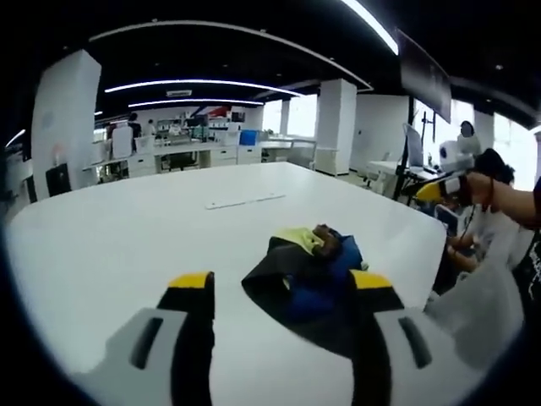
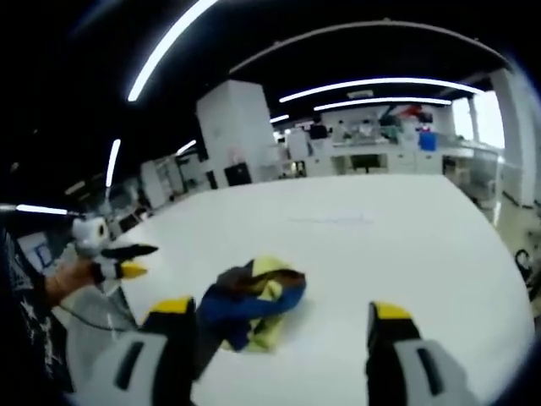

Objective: Fold the garment on the visible template until the final outline fits inside the template.

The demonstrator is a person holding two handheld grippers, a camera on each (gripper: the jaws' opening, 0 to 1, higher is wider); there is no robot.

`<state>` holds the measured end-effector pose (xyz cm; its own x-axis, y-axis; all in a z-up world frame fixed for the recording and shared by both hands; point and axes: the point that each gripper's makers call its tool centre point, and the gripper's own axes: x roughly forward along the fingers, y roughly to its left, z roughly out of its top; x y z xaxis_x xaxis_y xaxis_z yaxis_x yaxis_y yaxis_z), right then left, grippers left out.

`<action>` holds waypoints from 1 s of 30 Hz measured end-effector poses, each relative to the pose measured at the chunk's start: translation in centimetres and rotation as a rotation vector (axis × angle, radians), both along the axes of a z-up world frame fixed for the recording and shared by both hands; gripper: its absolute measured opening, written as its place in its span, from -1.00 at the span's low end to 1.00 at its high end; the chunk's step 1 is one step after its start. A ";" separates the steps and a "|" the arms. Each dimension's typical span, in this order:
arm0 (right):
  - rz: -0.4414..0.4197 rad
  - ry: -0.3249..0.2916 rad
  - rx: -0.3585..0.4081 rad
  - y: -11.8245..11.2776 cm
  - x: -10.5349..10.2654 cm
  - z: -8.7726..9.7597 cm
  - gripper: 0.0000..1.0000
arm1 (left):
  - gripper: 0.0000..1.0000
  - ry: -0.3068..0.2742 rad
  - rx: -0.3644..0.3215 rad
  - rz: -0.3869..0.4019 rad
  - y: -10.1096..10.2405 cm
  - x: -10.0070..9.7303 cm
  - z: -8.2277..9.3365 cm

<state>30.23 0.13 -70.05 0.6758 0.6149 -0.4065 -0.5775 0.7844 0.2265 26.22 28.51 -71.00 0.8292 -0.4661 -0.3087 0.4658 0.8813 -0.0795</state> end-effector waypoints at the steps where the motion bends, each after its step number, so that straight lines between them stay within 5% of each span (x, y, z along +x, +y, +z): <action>1: 0.001 -0.001 0.000 0.1 0.2 -0.3 0.64 | 0.14 0.001 -0.006 -0.012 -0.3 0.2 -0.2; 16: 0.009 0.069 0.049 3.5 2.5 -4.6 0.25 | -0.23 0.036 -0.042 -0.141 -7.0 3.3 -1.7; 19: -0.004 0.088 0.055 3.9 3.1 -5.4 0.16 | -0.28 0.047 -0.004 -0.172 -8.4 3.8 -2.7; 30: -0.017 0.170 0.084 5.7 3.5 -8.0 -0.04 | -0.47 0.105 -0.013 -0.205 -10.4 5.3 -5.4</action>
<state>33.71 5.87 -78.07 0.6122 0.6408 -0.4632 -0.5125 0.7677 0.3848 31.54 18.13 -76.42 0.6801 -0.6260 -0.3815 0.6238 0.7675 -0.1475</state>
